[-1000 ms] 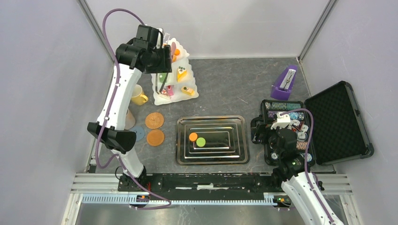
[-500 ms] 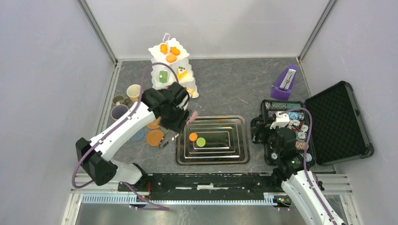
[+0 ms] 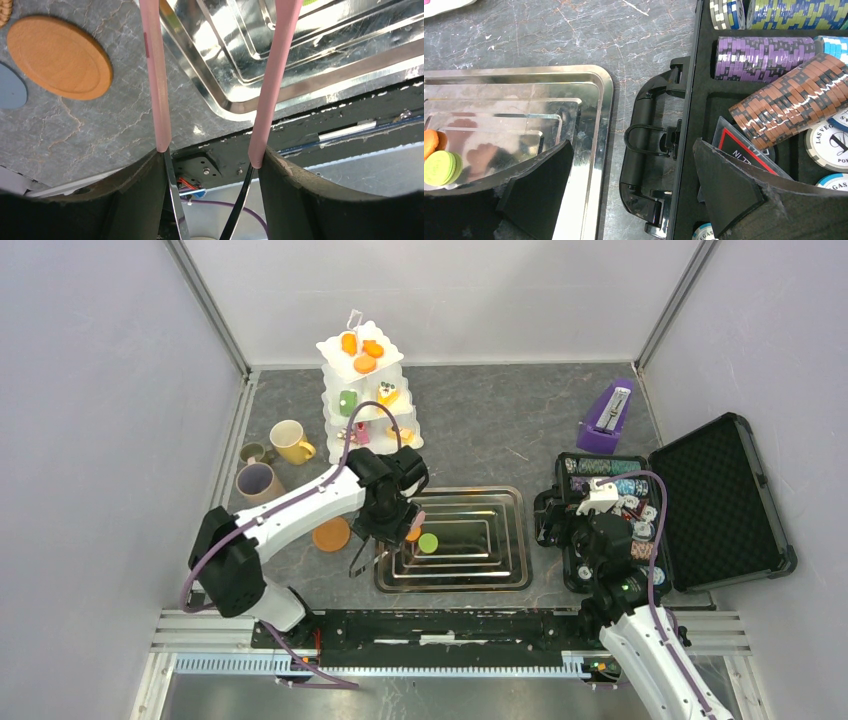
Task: Serve the afternoon tea
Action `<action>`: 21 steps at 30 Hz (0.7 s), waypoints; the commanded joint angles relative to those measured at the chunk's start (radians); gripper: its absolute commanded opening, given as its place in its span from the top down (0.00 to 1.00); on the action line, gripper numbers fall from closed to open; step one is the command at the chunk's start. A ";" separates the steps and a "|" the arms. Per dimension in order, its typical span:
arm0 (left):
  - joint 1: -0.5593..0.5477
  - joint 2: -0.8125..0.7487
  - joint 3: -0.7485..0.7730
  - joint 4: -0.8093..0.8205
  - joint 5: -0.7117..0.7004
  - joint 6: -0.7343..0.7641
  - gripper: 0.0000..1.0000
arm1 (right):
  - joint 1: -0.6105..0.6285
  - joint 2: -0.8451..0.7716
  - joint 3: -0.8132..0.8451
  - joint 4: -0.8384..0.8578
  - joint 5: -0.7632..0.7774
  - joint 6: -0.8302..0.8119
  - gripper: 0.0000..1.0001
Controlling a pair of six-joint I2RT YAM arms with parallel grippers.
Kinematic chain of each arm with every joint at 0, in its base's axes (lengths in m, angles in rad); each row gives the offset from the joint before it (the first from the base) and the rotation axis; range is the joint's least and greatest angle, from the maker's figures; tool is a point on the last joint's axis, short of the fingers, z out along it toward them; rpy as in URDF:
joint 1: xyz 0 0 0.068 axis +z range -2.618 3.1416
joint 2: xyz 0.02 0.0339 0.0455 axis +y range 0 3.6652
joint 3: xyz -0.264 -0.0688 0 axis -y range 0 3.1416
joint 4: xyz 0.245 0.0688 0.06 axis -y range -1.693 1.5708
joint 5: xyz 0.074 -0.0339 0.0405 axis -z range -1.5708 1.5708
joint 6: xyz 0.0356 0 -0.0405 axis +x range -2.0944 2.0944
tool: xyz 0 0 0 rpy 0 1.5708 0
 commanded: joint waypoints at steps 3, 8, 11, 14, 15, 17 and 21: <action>-0.030 0.068 0.009 0.091 -0.037 -0.053 0.30 | -0.001 -0.002 -0.007 0.023 -0.003 -0.001 0.02; -0.062 0.116 0.005 0.099 -0.075 -0.072 0.30 | -0.002 -0.006 -0.009 0.024 -0.002 0.000 0.02; -0.075 0.126 -0.012 0.103 -0.082 -0.080 0.30 | -0.001 -0.006 -0.010 0.026 -0.005 -0.001 0.02; -0.087 0.133 -0.020 0.106 -0.096 -0.090 0.31 | -0.002 -0.001 -0.012 0.032 -0.006 -0.001 0.02; -0.091 0.137 -0.022 0.106 -0.096 -0.094 0.31 | -0.002 0.002 -0.013 0.034 -0.007 -0.002 0.02; -0.100 0.140 -0.026 0.104 -0.096 -0.099 0.32 | -0.001 0.006 -0.011 0.035 -0.009 -0.004 0.02; -0.119 0.133 -0.057 0.103 -0.083 -0.108 0.32 | -0.002 0.002 -0.013 0.035 -0.009 -0.001 0.02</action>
